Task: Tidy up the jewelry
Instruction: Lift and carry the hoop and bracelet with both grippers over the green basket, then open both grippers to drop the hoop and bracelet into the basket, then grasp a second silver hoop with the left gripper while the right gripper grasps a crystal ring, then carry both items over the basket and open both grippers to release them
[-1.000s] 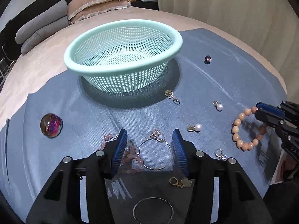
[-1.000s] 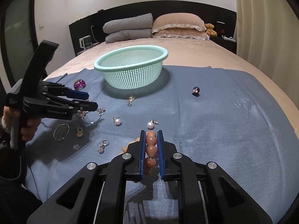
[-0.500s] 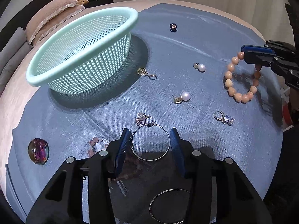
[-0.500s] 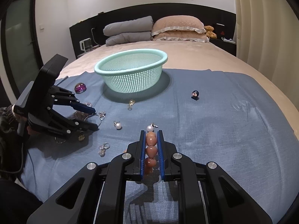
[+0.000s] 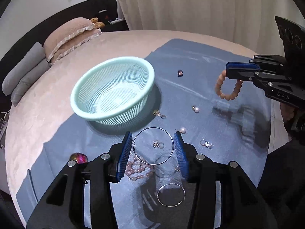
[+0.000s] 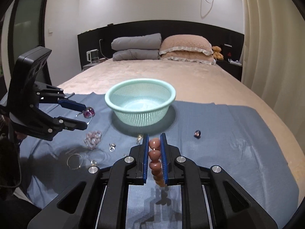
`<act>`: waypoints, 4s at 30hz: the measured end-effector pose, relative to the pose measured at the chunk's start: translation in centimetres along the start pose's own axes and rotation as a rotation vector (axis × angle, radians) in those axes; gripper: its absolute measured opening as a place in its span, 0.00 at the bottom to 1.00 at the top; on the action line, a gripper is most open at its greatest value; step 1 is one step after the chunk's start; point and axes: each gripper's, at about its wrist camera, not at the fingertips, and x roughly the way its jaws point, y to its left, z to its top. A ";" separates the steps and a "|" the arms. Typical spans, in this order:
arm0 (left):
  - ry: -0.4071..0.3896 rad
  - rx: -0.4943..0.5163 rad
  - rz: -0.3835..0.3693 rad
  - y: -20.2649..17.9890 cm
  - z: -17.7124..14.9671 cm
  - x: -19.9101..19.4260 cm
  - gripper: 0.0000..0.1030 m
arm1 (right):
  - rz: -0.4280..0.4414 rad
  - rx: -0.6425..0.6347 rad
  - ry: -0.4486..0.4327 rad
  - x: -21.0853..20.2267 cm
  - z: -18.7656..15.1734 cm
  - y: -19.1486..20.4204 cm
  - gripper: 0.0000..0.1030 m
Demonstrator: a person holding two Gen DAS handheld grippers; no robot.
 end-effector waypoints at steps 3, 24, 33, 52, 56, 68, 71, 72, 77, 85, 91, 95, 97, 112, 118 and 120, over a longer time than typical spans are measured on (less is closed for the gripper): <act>-0.048 -0.028 0.036 1.5 2.5 -1.7 0.45 | 0.008 -0.046 -0.044 -0.4 2.9 0.5 0.11; -0.023 -0.563 0.191 10.0 7.1 7.0 0.45 | 0.165 0.005 -0.009 11.9 12.0 0.0 0.11; 0.041 -0.554 0.211 9.8 6.0 10.7 0.45 | 0.177 0.076 0.103 17.7 8.4 -0.4 0.11; 0.056 -0.508 0.281 7.7 5.9 7.2 0.61 | 0.136 0.083 0.134 14.4 6.9 -1.4 0.19; 0.055 -0.480 0.298 5.9 5.4 5.0 0.72 | 0.140 0.075 0.126 11.7 6.3 -1.4 0.25; 0.083 -0.338 0.337 0.0 0.8 -0.4 0.93 | 0.228 0.007 0.097 4.4 2.3 -0.2 0.49; 0.112 -0.297 0.361 -1.3 -1.2 -0.3 0.94 | 0.238 -0.042 0.107 4.0 0.5 0.7 0.52; 0.120 -0.280 0.369 -1.8 -1.9 -0.2 0.94 | 0.241 -0.065 0.114 4.0 -0.1 1.1 0.53; 0.147 -0.226 0.303 -3.5 -5.4 1.0 0.94 | 0.277 -0.135 0.147 4.2 -3.2 2.5 0.57; 0.159 -0.269 0.155 -4.2 -9.2 4.0 0.94 | 0.298 -0.138 0.210 6.3 -6.9 3.5 0.57; 0.092 -0.337 0.099 -4.1 -10.6 5.2 0.94 | 0.221 -0.120 0.244 7.9 -8.4 3.9 0.56; 0.082 -0.347 0.125 -4.5 -10.7 5.4 0.92 | 0.201 -0.135 0.248 7.9 -8.4 4.5 0.42; 0.079 -0.366 0.127 -4.2 -10.6 5.2 0.86 | 0.207 -0.150 0.247 7.8 -8.4 5.1 0.27; 0.105 -0.413 0.124 -4.2 -10.0 1.3 0.43 | 0.179 -0.110 0.193 3.3 -6.8 4.1 0.08; 0.053 -0.391 0.191 -4.2 -8.1 -3.3 0.44 | 0.140 -0.126 0.092 -1.0 -3.3 2.9 0.08; 0.024 -0.379 0.221 -3.9 -6.9 -5.0 0.44 | 0.127 -0.151 0.053 -2.2 -1.7 2.8 0.08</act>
